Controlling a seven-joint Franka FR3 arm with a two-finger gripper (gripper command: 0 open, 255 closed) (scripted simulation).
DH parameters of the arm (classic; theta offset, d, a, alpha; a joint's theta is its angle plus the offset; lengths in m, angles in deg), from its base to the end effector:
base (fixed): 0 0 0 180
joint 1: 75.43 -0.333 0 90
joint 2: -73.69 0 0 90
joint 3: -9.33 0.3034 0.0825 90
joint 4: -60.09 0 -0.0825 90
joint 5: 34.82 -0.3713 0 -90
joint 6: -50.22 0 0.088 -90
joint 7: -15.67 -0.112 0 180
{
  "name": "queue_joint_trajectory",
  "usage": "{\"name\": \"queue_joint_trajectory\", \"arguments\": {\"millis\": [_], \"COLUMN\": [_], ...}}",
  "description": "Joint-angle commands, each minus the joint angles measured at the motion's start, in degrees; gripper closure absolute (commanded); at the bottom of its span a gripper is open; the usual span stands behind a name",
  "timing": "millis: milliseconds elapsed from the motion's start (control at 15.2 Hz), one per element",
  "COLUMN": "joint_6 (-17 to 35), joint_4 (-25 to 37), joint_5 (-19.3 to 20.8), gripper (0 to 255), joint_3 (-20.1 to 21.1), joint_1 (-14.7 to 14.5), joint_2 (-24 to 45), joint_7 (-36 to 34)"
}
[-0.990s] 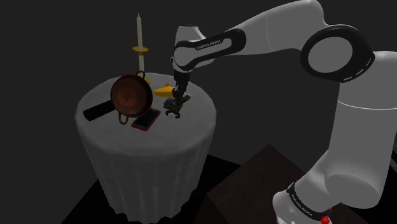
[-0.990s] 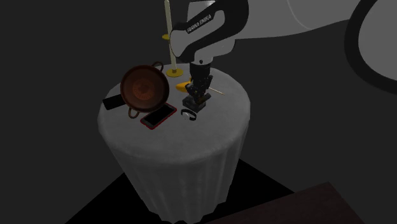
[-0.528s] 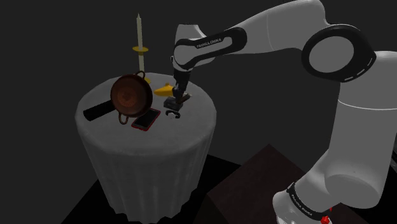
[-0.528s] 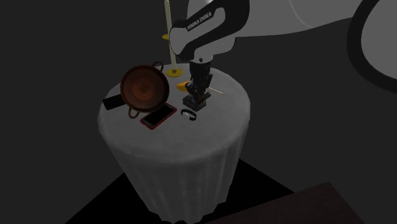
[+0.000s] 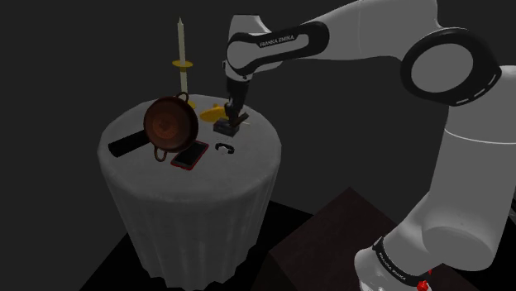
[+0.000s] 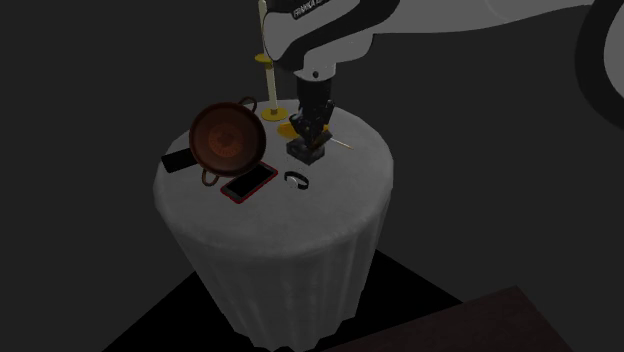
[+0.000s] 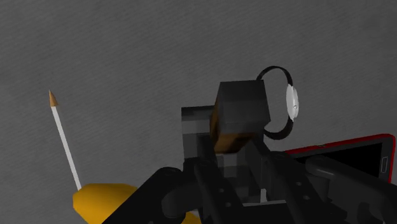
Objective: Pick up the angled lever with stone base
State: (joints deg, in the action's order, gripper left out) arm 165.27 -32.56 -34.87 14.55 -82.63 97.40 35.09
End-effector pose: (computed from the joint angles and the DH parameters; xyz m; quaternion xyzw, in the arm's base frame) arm 0.6383 0.1340 0.3737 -0.9625 -0.2706 0.0094 0.0193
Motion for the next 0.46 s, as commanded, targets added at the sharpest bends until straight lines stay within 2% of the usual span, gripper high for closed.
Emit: {"name": "queue_joint_trajectory", "arguments": {"millis": [0,396], "joint_6": [-1.3,-4.2], "joint_4": [0.9,2.8], "joint_5": [0.0,-0.1], "gripper": [255,255], "joint_3": [0.0,0.0], "joint_1": [0.0,0.1], "joint_2": [-0.5,-1.3], "joint_7": [0.0,0.0]}}
